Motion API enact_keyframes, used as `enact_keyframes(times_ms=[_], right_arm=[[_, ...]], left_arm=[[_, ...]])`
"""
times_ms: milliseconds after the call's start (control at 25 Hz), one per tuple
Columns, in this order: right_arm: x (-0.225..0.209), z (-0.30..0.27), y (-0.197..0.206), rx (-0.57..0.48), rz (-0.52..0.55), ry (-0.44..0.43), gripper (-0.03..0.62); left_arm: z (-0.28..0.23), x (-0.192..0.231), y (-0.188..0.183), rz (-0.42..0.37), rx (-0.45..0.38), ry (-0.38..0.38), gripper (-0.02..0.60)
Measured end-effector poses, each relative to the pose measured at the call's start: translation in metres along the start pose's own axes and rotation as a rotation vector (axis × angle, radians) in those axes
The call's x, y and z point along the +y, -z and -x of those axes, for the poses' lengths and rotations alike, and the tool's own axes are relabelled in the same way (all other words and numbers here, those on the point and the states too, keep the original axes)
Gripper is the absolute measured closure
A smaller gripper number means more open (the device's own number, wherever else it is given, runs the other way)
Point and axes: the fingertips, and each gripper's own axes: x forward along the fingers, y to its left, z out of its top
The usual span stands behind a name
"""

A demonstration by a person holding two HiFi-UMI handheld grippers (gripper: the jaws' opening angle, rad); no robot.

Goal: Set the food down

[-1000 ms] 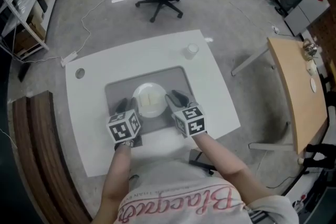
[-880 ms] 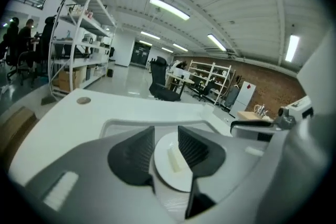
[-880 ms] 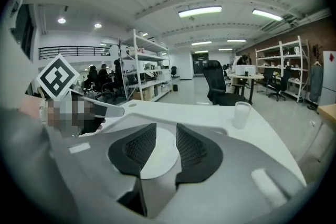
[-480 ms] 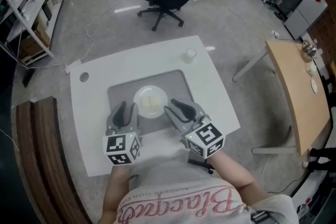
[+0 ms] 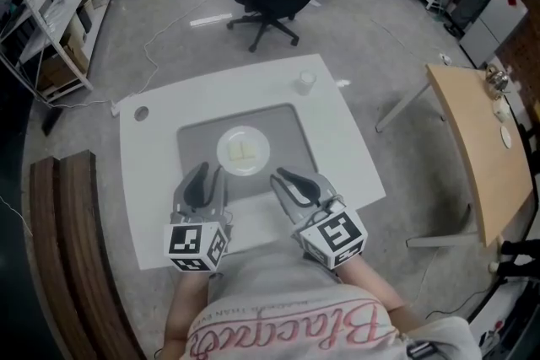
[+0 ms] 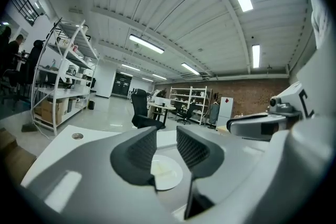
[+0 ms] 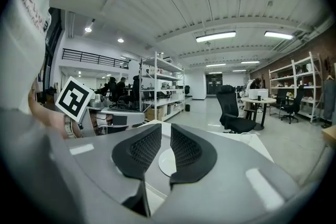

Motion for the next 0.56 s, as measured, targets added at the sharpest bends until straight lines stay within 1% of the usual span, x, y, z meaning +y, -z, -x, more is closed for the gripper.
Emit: enact_keyframes(times_ms=[80, 160, 200, 280, 360, 560], right_arm=[[0.004, 0.005, -0.003, -0.013, -0.005, 0.009, 0.548], [0.006, 0.012, -0.003, -0.023, -0.020, 0.009, 0.575], [0.007, 0.015, -0.002, -0.024, -0.025, 0.013, 0.588], [0.007, 0.022, -0.001, -0.015, -0.038, 0.034, 0.591], [0.009, 0.027, -0.001, -0.017, -0.048, 0.045, 0.591], [0.020, 0.043, 0.001, -0.057, -0.060, 0.027, 0.592]], left_arm=[[0.006, -0.008, 0.001, 0.005, -0.002, 0.022, 0.488], [0.014, -0.015, 0.002, 0.004, 0.001, 0.038, 0.510], [0.018, -0.018, 0.002, 0.000, 0.000, 0.040, 0.531], [0.026, -0.021, 0.001, -0.011, -0.004, 0.036, 0.566], [0.034, -0.023, 0.000, -0.014, -0.011, 0.030, 0.577], [0.053, -0.031, 0.000, -0.021, -0.030, 0.027, 0.581]])
